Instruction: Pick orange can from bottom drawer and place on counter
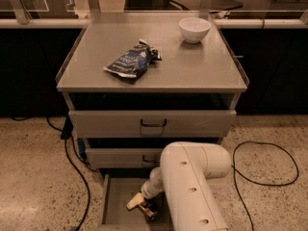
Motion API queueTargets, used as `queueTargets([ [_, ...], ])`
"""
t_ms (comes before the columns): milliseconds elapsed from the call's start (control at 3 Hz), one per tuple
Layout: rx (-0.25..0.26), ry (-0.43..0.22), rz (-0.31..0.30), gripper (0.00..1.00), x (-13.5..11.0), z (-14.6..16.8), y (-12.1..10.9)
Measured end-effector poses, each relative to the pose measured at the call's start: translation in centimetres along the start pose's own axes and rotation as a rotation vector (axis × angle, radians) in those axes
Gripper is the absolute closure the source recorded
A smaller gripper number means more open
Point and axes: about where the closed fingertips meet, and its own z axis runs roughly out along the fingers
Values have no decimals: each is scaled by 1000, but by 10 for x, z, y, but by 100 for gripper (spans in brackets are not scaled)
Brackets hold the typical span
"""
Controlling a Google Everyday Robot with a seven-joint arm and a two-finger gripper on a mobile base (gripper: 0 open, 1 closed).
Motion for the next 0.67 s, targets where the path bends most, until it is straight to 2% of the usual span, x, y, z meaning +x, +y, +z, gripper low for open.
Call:
queueTargets([
  [667, -13, -7, -17, 0, 4, 1, 3],
])
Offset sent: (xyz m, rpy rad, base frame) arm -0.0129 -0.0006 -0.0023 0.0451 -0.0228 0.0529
